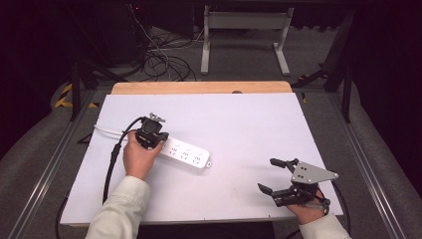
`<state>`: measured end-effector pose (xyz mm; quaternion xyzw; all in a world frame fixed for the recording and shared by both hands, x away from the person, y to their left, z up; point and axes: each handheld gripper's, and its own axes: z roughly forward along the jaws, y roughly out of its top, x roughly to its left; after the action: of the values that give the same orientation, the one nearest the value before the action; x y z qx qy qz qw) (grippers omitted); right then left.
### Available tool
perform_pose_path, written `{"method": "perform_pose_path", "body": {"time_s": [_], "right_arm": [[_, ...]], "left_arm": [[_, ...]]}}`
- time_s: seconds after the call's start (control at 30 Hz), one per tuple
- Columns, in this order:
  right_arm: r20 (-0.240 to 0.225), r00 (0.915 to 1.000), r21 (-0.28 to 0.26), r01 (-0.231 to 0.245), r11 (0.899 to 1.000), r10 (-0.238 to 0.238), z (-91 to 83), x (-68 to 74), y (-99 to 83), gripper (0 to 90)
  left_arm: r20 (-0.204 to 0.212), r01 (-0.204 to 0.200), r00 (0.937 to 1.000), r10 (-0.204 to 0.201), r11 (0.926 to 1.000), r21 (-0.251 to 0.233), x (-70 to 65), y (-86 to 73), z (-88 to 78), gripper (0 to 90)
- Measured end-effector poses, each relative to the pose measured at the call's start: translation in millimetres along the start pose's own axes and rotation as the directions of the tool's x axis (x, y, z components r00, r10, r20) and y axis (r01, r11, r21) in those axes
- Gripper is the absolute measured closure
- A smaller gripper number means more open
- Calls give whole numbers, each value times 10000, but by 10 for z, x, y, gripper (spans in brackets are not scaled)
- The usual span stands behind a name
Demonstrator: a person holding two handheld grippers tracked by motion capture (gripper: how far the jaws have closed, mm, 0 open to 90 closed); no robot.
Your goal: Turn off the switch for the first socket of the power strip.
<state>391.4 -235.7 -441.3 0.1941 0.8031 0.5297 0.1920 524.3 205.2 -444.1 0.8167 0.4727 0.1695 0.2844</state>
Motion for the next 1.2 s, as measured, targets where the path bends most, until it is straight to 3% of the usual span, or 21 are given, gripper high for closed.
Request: {"method": "perform_pose_path", "body": {"time_s": [0.5,1.2], "right_arm": [[2,10000,33,10,10000,-10,1,4,1,141],[-26,10000,67,28,10000,-28,6,8,1,141]], "left_arm": [[-165,-304,9994,305,9995,39,-28,-21,24,900],[-256,-343,9991,342,9994,-52,-46,-40,36,900]]}}
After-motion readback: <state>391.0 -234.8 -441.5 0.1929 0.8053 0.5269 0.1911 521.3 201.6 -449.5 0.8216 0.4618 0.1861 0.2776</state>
